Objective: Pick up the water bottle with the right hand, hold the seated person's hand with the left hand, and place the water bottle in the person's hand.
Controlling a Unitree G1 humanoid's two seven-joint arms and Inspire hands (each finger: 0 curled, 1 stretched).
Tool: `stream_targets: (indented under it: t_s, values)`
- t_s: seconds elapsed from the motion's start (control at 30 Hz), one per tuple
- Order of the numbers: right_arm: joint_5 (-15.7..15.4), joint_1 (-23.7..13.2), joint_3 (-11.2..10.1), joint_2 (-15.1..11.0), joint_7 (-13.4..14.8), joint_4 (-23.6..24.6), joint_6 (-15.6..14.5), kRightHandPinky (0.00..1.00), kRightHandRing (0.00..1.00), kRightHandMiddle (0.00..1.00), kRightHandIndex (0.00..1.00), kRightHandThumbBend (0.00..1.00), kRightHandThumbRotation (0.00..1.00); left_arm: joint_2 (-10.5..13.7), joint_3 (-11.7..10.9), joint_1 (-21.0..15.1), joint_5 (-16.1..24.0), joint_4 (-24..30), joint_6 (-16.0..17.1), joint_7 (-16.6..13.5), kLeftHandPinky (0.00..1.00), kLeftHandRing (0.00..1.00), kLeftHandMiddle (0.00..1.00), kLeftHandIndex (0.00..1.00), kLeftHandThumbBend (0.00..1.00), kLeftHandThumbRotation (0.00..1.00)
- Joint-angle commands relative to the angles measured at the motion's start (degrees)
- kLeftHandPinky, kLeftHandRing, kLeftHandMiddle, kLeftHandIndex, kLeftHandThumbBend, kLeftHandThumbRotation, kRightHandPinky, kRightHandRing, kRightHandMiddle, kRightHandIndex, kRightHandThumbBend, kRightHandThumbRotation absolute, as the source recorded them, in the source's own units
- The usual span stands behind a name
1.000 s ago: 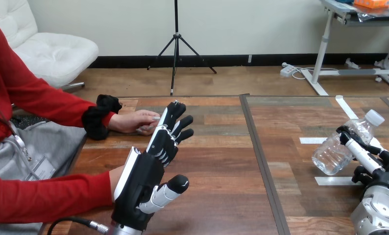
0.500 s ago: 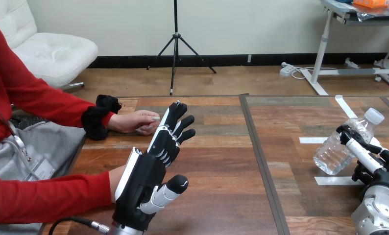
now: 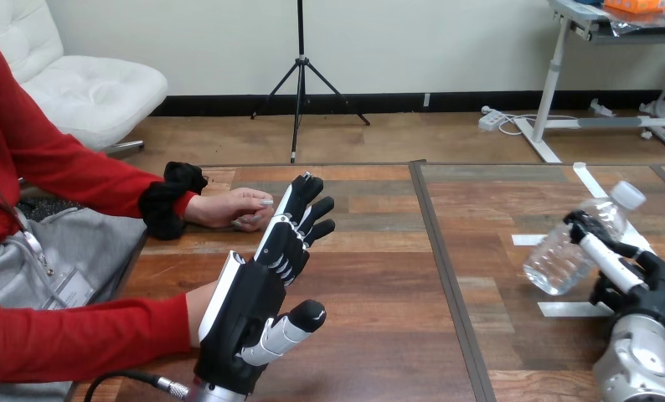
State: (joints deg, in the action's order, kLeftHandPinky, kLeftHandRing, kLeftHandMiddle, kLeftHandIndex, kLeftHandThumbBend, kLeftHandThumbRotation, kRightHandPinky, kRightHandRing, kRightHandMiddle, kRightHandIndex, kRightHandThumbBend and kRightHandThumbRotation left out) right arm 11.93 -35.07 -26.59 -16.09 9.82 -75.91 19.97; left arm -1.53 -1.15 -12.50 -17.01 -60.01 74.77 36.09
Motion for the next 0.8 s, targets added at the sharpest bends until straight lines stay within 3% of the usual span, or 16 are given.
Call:
stream_targets:
  t_s: [0.0, 0.23, 0.77]
  values:
    - [-1.60, -3.51, 2.22, 1.00, -1.17, 2.84, 3.71, 0.04, 0.07, 0.12, 0.11, 0.68, 0.00, -0.33, -0.78, -4.07, 1.11, 0.42, 0.09, -0.87, 0.89, 0.94, 0.98, 0.99, 1.00, 0.77]
    - [-3.36, -3.55, 3.98, 1.40, -0.88, 3.77, 5.26, 0.04, 0.07, 0.13, 0.12, 0.68, 0.00, -0.16, -0.87, -4.35, 2.97, -0.01, -0.07, -2.44, 0.89, 0.94, 0.98, 0.99, 1.00, 0.77]
    - [-5.31, -2.12, 7.12, 2.34, -4.14, 7.14, 8.78, 0.05, 0.09, 0.14, 0.13, 0.65, 0.00, -0.07, -0.68, -4.60, 5.84, -0.53, -0.07, -5.06, 0.88, 0.94, 0.98, 0.99, 1.00, 0.80]
